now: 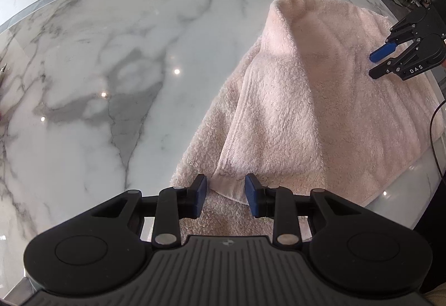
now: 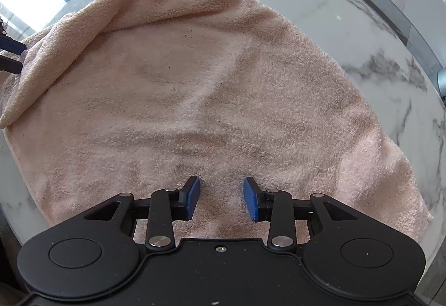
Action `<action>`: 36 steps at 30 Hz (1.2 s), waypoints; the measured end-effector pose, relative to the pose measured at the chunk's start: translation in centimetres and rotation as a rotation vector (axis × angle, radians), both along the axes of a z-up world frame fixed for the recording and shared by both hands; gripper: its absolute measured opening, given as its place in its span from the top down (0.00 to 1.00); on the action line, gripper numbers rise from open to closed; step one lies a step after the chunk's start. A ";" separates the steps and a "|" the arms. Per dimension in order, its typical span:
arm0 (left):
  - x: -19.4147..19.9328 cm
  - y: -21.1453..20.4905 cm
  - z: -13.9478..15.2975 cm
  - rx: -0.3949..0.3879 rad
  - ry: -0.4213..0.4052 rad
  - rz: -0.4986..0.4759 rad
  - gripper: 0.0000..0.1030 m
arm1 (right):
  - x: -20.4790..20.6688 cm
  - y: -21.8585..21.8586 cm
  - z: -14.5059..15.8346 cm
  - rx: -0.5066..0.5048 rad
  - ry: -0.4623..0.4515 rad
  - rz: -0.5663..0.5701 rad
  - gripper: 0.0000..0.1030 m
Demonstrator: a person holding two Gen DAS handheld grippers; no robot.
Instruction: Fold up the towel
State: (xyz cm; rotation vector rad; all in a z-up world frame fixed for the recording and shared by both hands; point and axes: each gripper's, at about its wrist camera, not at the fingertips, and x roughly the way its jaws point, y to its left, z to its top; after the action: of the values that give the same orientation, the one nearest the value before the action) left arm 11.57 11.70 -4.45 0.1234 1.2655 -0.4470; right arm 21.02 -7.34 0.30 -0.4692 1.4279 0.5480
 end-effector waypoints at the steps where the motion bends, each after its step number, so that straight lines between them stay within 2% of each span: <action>1: -0.1 -0.1 0.0 0.003 -0.004 -0.004 0.72 | 0.0 -0.1 0.0 0.000 0.000 0.000 0.67; 5: -0.5 -0.7 0.1 0.035 -0.033 -0.022 0.77 | 0.0 -0.3 -0.1 -0.005 -0.003 0.003 0.67; 6: -0.7 -0.8 0.2 0.048 -0.044 -0.026 0.87 | 0.0 -0.4 -0.1 -0.006 -0.004 0.004 0.67; 7: -0.8 -1.0 0.3 0.062 -0.056 -0.031 0.91 | 0.0 -0.5 -0.1 -0.008 -0.005 0.005 0.67; 17: -0.5 -1.5 3.1 0.107 -0.145 -0.039 0.92 | -0.1 -1.2 -0.1 -0.027 -0.010 0.018 0.65; 22: 1.2 -1.2 5.6 0.186 -0.204 -0.063 0.92 | 0.0 -2.8 0.5 -0.057 -0.034 0.015 0.65; 28: 4.2 -0.4 8.3 0.307 -0.271 -0.082 0.92 | 0.8 -7.0 1.2 -0.111 -0.058 -0.051 0.65; 32: 6.9 0.1 9.0 0.379 -0.303 -0.070 0.92 | 1.2 -10.3 1.2 -0.141 -0.064 -0.109 0.65; 36: 9.3 0.4 8.6 0.441 -0.341 -0.048 0.92 | 1.5 -9.0 -0.4 -0.161 -0.057 -0.153 0.65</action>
State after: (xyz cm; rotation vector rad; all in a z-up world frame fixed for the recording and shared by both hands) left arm 20.92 12.12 4.18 0.5803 1.0072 -0.1698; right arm 22.49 -16.33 -0.09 -0.4950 1.4450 0.2962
